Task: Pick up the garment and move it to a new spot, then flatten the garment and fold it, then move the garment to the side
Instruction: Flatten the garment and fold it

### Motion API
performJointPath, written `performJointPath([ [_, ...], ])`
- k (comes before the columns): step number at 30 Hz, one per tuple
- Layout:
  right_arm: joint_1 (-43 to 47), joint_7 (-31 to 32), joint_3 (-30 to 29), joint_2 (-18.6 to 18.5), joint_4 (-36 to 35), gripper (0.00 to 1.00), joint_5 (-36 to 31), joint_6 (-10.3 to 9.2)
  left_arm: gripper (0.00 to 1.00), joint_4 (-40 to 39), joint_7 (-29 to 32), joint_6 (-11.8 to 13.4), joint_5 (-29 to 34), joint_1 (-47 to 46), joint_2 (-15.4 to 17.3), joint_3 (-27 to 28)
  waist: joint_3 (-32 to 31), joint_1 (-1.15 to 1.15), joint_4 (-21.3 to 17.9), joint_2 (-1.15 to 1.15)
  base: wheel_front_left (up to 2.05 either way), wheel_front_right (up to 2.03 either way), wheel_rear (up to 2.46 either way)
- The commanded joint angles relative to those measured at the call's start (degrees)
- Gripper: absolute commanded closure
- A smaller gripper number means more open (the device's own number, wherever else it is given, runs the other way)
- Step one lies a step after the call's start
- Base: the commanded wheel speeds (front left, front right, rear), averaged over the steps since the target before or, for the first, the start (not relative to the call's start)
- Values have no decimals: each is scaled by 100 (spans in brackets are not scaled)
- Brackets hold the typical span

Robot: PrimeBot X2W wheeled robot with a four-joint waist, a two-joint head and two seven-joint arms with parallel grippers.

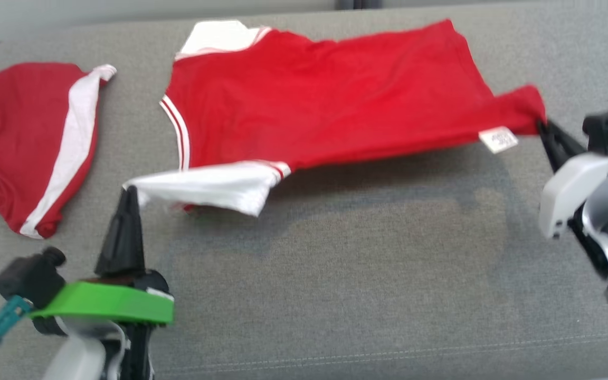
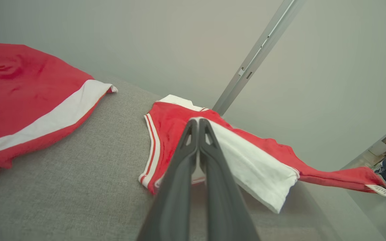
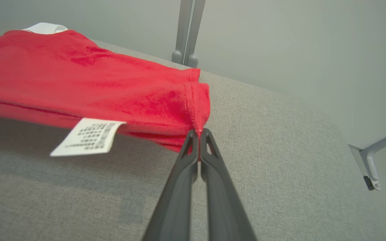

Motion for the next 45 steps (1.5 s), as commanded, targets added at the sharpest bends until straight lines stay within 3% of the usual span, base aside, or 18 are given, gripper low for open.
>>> performJointPath([
  [1,363,103,-157,138,-149,100,-63,-10,100,45,-25,47,50,182,-47,-65,-411,1,75,0,0,0,0],
  [11,1794,780,-1015,865,-877,100,-366,-10,100,322,396,458,190,928,75,-463,-796,1,58,0,0,0,0],
  [12,2010,853,-1259,1064,-938,100,-437,-10,100,300,685,671,158,1186,181,-537,-896,1,73,0,0,0,0],
  [18,2363,816,-1603,1492,-792,100,-529,-10,100,-75,1350,1092,10,1713,378,-653,-1085,1,152,0,0,0,0],
  [26,2717,957,-1641,1665,-729,100,-531,-10,100,-695,2225,1320,-254,2156,736,-854,-1128,1,195,0,0,0,0],
  [29,2746,960,-1631,1722,-810,100,-388,-10,100,-874,2228,1317,-318,2092,699,-775,-1120,1,176,0,0,0,0],
  [33,2583,847,-1732,1838,-906,100,-187,-10,100,-849,2293,1127,-376,1707,585,-851,-1107,1,128,0,0,0,0],
  [45,1815,728,-1947,2031,-459,100,464,-8,100,281,2291,717,-276,-186,-12,-886,-759,1,-39,0,0,0,0],
])
